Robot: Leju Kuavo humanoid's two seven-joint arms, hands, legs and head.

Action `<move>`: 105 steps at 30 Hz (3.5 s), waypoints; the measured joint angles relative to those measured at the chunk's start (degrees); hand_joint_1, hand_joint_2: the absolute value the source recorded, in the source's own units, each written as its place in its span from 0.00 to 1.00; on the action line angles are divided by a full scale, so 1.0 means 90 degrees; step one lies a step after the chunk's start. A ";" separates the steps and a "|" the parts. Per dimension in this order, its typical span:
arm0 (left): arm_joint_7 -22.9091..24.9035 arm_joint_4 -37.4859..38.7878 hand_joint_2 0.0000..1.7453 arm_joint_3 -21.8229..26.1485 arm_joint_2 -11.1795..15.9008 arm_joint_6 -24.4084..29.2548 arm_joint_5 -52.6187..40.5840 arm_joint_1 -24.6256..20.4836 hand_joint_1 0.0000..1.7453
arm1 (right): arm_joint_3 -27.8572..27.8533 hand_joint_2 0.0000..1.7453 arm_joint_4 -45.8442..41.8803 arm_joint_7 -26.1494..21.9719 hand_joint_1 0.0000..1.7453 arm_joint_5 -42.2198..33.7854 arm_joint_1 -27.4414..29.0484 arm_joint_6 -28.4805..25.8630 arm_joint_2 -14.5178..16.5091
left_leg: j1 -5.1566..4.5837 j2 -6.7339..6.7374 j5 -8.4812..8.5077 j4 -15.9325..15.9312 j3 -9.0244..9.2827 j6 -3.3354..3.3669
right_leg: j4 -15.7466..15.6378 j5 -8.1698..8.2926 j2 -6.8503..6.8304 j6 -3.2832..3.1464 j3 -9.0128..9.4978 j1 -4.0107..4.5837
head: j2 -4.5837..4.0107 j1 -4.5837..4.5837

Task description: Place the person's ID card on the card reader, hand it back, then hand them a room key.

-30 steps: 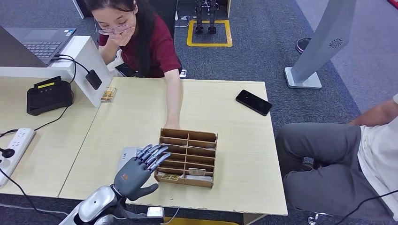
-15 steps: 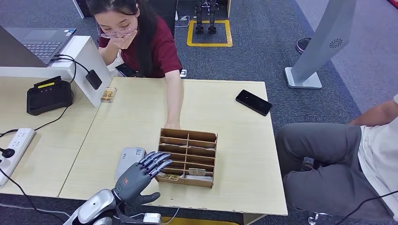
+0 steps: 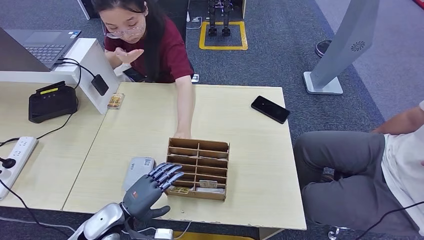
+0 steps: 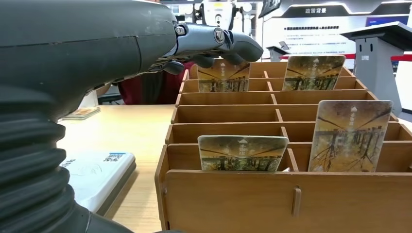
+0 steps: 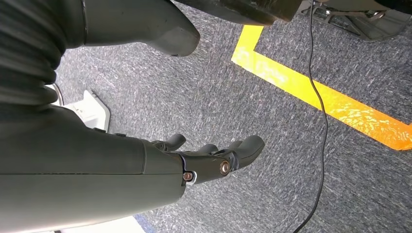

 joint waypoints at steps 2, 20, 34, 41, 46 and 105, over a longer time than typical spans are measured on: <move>0.0042 0.0009 1.00 -0.0022 -0.0012 0.0033 -0.0083 -0.0011 0.00 | 0.0000 1.00 0.0000 0.0000 0.00 0.0007 0.0000 0.0001 0.0000 | 0.0000 0.0000 0.0000 0.0000 0.0000 0.0000 | 0.0000 0.0000 0.0000 0.0000 0.0000 0.0000 | 0.0000 0.0000; 0.0242 0.0313 1.00 -0.0341 -0.0238 0.0180 -0.0140 -0.0204 0.00 | -0.0009 1.00 0.0000 0.0005 0.00 0.0024 -0.0004 -0.0001 0.0000 | 0.0000 0.0000 0.0000 0.0000 0.0000 0.0000 | 0.0000 0.0000 0.0000 0.0000 0.0000 0.0000 | -0.0001 0.0000; 0.0309 0.0438 1.00 -0.0343 -0.0254 0.0194 -0.0211 -0.0207 0.00 | -0.0045 1.00 0.0000 -0.0015 0.00 0.0100 -0.0004 -0.0018 0.0000 | 0.0000 0.0000 0.0000 0.0000 0.0000 0.0000 | 0.0000 0.0000 0.0000 0.0000 0.0000 0.0000 | 0.0000 0.0000; 0.0308 0.0468 1.00 -0.0343 -0.0253 0.0196 -0.0212 -0.0209 0.16 | -0.0077 1.00 0.0000 -0.0015 0.00 0.0099 -0.0005 -0.0018 0.0000 | 0.0000 0.0000 0.0000 0.0000 0.0000 0.0000 | 0.0000 0.0000 0.0000 0.0000 0.0000 0.0000 | -0.0001 0.0000; 0.0314 0.0477 1.00 -0.0343 -0.0252 0.0216 -0.0222 -0.0209 1.00 | -0.0095 1.00 0.0000 -0.0023 0.00 0.0099 -0.0004 -0.0020 0.0000 | 0.0000 0.0000 0.0000 0.0000 0.0000 0.0000 | 0.0000 0.0000 0.0000 0.0000 0.0000 0.0000 | -0.0001 0.0000; 0.0207 -0.0104 1.00 0.1988 0.0725 -0.2262 0.3057 -0.3151 1.00 | 0.0032 1.00 -0.0002 -0.0103 0.00 0.0429 -0.0056 0.0158 -0.0032 | 0.0008 0.0007 0.0020 0.0002 0.0000 -0.0017 | 0.0003 0.0021 0.0004 -0.0015 -0.0008 0.0008 | 0.0000 0.0000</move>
